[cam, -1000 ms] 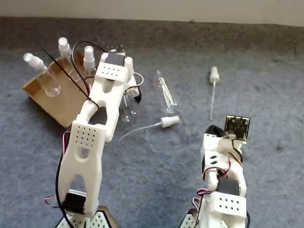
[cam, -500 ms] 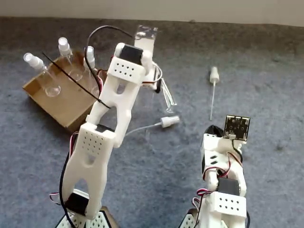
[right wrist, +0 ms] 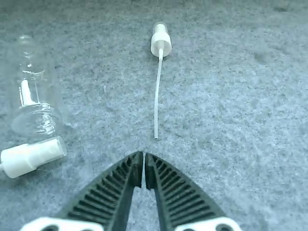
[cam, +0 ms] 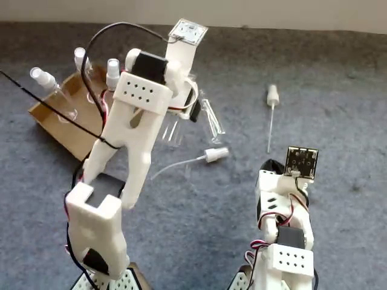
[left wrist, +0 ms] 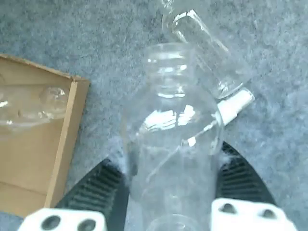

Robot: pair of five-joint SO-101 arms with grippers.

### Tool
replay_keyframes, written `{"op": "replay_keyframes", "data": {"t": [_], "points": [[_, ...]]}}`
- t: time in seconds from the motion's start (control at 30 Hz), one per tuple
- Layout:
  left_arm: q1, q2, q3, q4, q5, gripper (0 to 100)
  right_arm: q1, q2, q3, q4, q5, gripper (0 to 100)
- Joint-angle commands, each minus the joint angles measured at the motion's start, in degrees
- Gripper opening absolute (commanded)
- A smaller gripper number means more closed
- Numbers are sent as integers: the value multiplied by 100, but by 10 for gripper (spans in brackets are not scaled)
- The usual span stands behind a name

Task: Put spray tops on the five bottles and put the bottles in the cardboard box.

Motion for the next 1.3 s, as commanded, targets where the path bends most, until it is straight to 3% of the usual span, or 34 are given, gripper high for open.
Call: {"op": "replay_keyframes", "data": {"t": [0.0,0.13,0.4,0.7,0.93,1.13,1.27], "points": [[84,-1156,1103,35,-79,112,-57,-66,-31,-127,79,5],[224,-1833,2123,35,-149,112,-57,-66,-31,-127,79,5],[699,-3319,4268,-26,-1468,110,-57,-66,-31,-136,79,5],[699,-3697,6905,-2321,-2585,112,-57,-66,-31,-136,79,5],[699,-3644,7873,-3560,-2602,112,-57,-66,-31,-136,79,5],[708,-3644,8295,-3780,-3235,117,-57,-66,-31,-136,79,5],[708,-3644,8409,-3763,-3420,212,-57,-66,-31,-136,79,5]]}}
